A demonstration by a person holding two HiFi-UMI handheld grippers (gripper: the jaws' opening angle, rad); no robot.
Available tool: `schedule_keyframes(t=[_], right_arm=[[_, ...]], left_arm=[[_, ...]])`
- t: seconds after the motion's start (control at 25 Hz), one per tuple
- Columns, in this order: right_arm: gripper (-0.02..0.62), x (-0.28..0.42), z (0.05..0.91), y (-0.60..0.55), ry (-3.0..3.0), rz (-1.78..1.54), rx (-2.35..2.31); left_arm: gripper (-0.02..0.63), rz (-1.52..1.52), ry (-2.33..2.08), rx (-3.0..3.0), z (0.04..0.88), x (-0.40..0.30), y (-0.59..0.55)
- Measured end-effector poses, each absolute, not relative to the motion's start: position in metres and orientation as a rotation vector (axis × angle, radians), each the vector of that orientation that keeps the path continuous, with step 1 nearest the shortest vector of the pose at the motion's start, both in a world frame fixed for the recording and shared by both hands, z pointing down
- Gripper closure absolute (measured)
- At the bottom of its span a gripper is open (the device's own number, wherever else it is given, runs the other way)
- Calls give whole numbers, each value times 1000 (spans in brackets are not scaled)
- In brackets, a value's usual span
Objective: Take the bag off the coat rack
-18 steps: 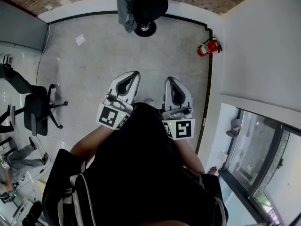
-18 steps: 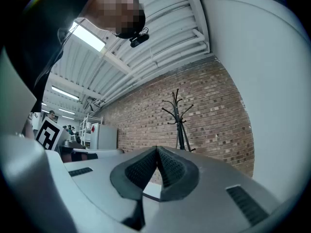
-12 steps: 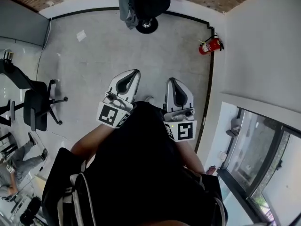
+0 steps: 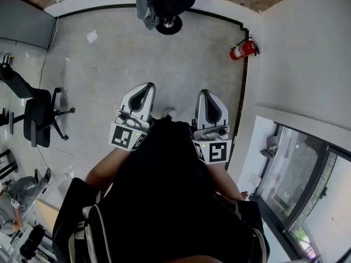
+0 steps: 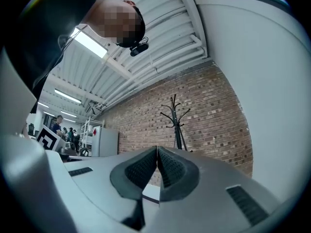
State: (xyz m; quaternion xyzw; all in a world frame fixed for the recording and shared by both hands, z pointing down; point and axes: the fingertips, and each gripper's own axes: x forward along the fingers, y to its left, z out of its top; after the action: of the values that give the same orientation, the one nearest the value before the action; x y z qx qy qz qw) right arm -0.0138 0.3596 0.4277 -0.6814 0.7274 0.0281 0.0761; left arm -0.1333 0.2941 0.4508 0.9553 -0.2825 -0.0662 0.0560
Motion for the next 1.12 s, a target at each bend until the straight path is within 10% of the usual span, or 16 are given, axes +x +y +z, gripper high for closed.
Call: schedule_keyframes(t=[1.12], right_arm=[[574,13,477,324,2270,-201,-2123]], left_arm=[[586,-31,-814,2819,493,-114,265]])
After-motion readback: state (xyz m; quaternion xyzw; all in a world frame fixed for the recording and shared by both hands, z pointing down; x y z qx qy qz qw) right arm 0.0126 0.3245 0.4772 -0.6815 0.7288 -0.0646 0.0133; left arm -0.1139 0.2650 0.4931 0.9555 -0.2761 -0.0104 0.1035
